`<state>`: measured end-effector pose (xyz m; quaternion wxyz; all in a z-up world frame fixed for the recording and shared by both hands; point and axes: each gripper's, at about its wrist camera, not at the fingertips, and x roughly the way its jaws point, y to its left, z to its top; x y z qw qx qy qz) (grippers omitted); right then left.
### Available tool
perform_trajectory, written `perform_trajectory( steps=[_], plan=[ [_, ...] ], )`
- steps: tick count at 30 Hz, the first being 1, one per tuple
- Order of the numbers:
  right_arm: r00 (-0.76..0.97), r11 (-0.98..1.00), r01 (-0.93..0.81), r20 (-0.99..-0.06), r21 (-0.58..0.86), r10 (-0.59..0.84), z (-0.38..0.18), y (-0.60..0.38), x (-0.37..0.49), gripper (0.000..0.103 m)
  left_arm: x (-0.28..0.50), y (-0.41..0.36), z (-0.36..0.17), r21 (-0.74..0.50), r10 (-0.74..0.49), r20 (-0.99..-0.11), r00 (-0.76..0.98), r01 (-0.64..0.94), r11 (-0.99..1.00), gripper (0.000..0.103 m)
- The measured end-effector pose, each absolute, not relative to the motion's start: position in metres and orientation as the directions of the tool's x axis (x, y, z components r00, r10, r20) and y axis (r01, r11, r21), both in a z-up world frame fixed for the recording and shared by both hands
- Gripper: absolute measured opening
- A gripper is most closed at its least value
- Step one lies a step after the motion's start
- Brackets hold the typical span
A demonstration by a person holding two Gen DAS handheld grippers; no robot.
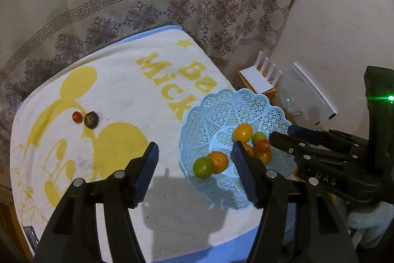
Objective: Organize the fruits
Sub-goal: 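Open the left tool over the basket while the right tool releases its red tomato, then move both open tools back toward the red cherry and dark brown tomatoes on the towel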
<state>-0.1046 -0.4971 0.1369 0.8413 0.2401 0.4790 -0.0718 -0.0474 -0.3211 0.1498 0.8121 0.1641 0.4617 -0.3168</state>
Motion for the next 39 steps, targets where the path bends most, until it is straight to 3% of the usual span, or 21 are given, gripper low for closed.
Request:
perform_trajectory(
  steps=[20, 23, 34, 39],
  plan=[
    [0.521, 0.861, 0.381, -0.848, 0.338, 0.102, 0.135, -0.484, -0.099, 0.045, -0.024, -0.275, 0.156, -0.051, -0.335, -0.851, 0.405, 0.571, 0.819, 0.063],
    [0.513, 0.861, 0.380, -0.852, 0.337, 0.107, 0.135, -0.479, -0.094, 0.052, -0.021, -0.265, 0.157, -0.051, -0.325, -0.851, 0.412, 0.552, 0.832, 0.063],
    [0.541, 0.882, 0.323, -0.832, 0.342, 0.124, 0.142, -0.444, -0.079, 0.052, -0.014, -0.227, 0.162, -0.048, -0.300, -0.852, 0.430, 0.506, 0.861, 0.063],
    [0.595, 0.891, 0.312, -0.799, 0.331, 0.088, 0.152, -0.432, -0.075, 0.077, -0.010, -0.206, 0.163, -0.050, -0.286, -0.851, 0.441, 0.474, 0.879, 0.063]
  ],
)
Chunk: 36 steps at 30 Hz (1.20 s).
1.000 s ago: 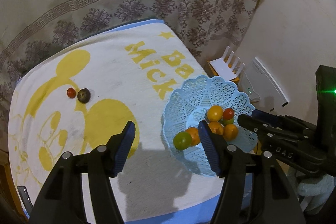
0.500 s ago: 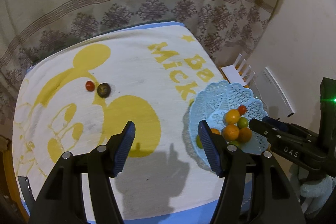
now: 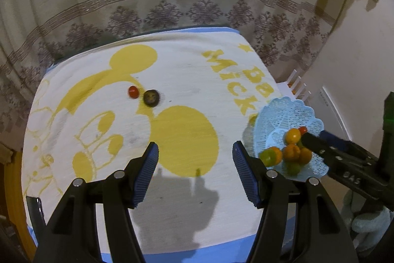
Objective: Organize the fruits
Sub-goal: 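Move both open tools back toward the red cherry and dark brown tomatoes on the towel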
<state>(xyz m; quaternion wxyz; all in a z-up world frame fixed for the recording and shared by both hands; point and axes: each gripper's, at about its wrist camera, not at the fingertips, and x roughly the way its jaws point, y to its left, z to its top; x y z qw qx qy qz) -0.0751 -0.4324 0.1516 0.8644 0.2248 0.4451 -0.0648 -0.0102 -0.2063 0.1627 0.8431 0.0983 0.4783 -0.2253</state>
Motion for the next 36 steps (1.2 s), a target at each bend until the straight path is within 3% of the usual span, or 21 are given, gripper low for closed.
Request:
perform_trajectory(
  steps=[3, 5, 36],
  plan=[
    [0.585, 0.897, 0.294, -0.805, 0.330, 0.105, 0.153, -0.425, -0.068, 0.077, -0.006, -0.194, 0.163, -0.051, -0.275, -0.853, 0.444, 0.453, 0.890, 0.063],
    [0.578, 0.903, 0.278, -0.808, 0.329, 0.116, 0.153, -0.417, -0.064, 0.077, -0.003, -0.185, 0.162, -0.050, -0.269, -0.851, 0.450, 0.441, 0.896, 0.069],
    [0.493, 0.939, 0.191, -0.855, 0.286, 0.160, 0.138, -0.321, -0.013, 0.077, 0.039, -0.083, 0.142, -0.082, -0.223, -0.876, 0.427, 0.323, 0.943, 0.069]
  ],
)
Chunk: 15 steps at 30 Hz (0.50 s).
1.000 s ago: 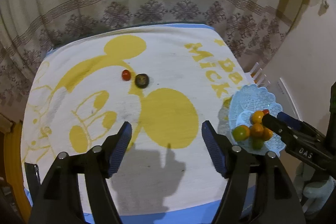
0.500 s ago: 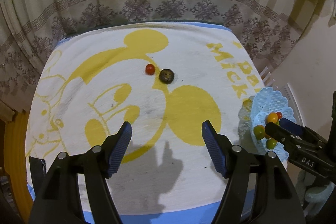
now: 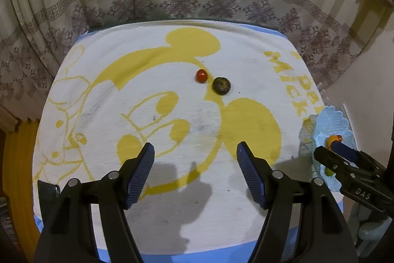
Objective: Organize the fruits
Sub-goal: 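Move both open tools back toward the red cherry and dark brown tomatoes on the towel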
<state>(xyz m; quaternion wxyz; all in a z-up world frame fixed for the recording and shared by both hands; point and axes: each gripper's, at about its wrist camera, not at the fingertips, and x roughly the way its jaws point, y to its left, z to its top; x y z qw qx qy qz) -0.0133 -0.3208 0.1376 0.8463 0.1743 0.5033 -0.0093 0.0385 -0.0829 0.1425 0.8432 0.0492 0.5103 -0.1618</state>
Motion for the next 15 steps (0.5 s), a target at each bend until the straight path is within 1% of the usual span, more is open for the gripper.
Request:
perform_trajectory(
  steps=[9, 15],
  plan=[
    [0.464, 0.951, 0.175, -0.873, 0.256, 0.149, 0.124, -0.296, 0.015, 0.077, 0.056, -0.062, 0.126, -0.087, -0.210, -0.892, 0.400, 0.305, 0.948, 0.069],
    [0.439, 0.958, 0.158, -0.886, 0.238, 0.147, 0.108, -0.280, 0.041, 0.077, 0.072, -0.052, 0.112, -0.068, -0.188, -0.906, 0.380, 0.309, 0.949, 0.069]
  ],
)
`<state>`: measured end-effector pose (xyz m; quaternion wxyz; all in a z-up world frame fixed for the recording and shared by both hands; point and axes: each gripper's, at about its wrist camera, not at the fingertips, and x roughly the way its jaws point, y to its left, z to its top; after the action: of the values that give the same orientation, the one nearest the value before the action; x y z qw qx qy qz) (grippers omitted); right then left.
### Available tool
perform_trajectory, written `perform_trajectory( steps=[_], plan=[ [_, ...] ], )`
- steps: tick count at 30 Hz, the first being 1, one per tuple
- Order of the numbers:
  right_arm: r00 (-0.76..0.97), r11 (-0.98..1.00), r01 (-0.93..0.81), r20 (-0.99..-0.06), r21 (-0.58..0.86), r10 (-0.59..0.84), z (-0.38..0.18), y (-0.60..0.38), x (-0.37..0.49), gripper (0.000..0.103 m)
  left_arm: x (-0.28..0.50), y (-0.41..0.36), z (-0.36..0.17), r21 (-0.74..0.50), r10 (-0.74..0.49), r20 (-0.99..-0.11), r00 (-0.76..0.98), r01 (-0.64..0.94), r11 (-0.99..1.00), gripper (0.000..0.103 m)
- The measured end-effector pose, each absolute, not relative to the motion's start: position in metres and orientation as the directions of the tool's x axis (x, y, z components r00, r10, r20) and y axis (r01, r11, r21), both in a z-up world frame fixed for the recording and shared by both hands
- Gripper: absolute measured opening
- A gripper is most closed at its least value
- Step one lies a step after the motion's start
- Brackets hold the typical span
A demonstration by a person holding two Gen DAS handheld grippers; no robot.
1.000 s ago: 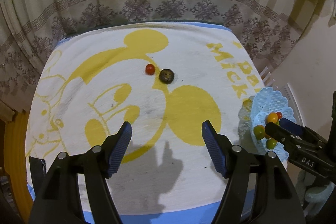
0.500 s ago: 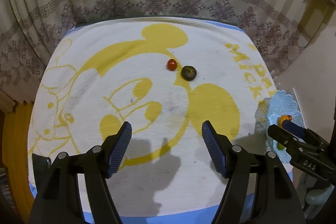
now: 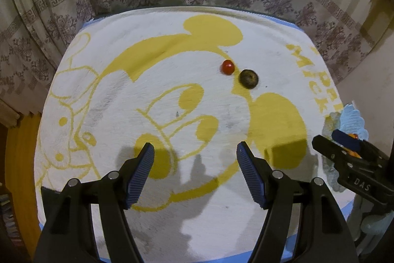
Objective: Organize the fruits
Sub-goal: 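Move both open tools back toward the red cherry and dark brown tomatoes on the towel, then grasp the dark brown tomato with the right tool while the left tool grasps the red cherry tomato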
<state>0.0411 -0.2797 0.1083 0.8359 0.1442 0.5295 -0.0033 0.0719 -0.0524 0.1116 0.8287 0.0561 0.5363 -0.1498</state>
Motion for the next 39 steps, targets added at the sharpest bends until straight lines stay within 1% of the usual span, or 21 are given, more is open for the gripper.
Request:
perform_trajectory(
  steps=[8, 13, 16, 22, 23, 24, 28, 29, 30, 34, 36, 37, 38, 39],
  plan=[
    [0.403, 0.966, 0.119, -0.900, 0.230, 0.165, 0.084, -0.259, 0.080, 0.076, 0.097, -0.045, 0.094, -0.044, -0.165, -0.914, 0.370, 0.312, 0.949, 0.069],
    [0.384, 0.966, 0.126, -0.909, 0.225, 0.161, 0.065, -0.253, 0.116, 0.075, 0.113, -0.041, 0.081, -0.040, -0.151, -0.924, 0.351, 0.303, 0.952, 0.069],
    [0.380, 0.964, 0.145, -0.912, 0.223, 0.154, 0.057, -0.255, 0.137, 0.069, 0.123, -0.037, 0.075, -0.038, -0.144, -0.928, 0.343, 0.299, 0.953, 0.069],
    [0.375, 0.960, 0.170, -0.915, 0.225, 0.148, 0.045, -0.259, 0.174, 0.067, 0.139, -0.033, 0.066, -0.032, -0.131, -0.933, 0.334, 0.289, 0.957, 0.069],
    [0.372, 0.960, 0.169, -0.916, 0.224, 0.148, 0.043, -0.259, 0.178, 0.065, 0.142, -0.032, 0.065, -0.032, -0.130, -0.934, 0.332, 0.286, 0.958, 0.069],
    [0.367, 0.961, 0.167, -0.918, 0.221, 0.147, 0.040, -0.258, 0.183, 0.061, 0.144, -0.032, 0.063, -0.032, -0.130, -0.935, 0.330, 0.285, 0.958, 0.069],
    [0.353, 0.966, 0.161, -0.926, 0.204, 0.137, 0.029, -0.257, 0.199, 0.059, 0.151, -0.031, 0.059, -0.030, -0.126, -0.937, 0.326, 0.283, 0.959, 0.069],
    [0.346, 0.966, 0.160, -0.928, 0.203, 0.138, 0.025, -0.257, 0.204, 0.054, 0.152, -0.031, 0.058, -0.030, -0.125, -0.938, 0.325, 0.283, 0.959, 0.069],
    [0.343, 0.966, 0.160, -0.929, 0.202, 0.138, 0.023, -0.258, 0.205, 0.052, 0.154, -0.031, 0.057, -0.029, -0.124, -0.938, 0.325, 0.283, 0.959, 0.069],
    [0.342, 0.971, 0.152, -0.931, 0.186, 0.125, 0.018, -0.258, 0.212, 0.052, 0.161, -0.034, 0.052, -0.021, -0.117, -0.939, 0.324, 0.287, 0.958, 0.069],
    [0.346, 0.975, 0.142, -0.932, 0.168, 0.110, 0.019, -0.257, 0.215, 0.049, 0.166, -0.036, 0.050, -0.017, -0.114, -0.940, 0.321, 0.291, 0.957, 0.069],
    [0.347, 0.977, 0.137, -0.932, 0.164, 0.108, 0.020, -0.256, 0.214, 0.047, 0.169, -0.039, 0.048, -0.016, -0.115, -0.941, 0.320, 0.294, 0.956, 0.069],
    [0.348, 0.977, 0.130, -0.930, 0.170, 0.115, 0.021, -0.255, 0.213, 0.040, 0.172, -0.042, 0.047, -0.017, -0.118, -0.941, 0.318, 0.301, 0.954, 0.069],
    [0.348, 0.978, 0.127, -0.931, 0.167, 0.114, 0.024, -0.254, 0.210, 0.040, 0.175, -0.045, 0.046, -0.018, -0.121, -0.940, 0.318, 0.308, 0.951, 0.069]
  ],
)
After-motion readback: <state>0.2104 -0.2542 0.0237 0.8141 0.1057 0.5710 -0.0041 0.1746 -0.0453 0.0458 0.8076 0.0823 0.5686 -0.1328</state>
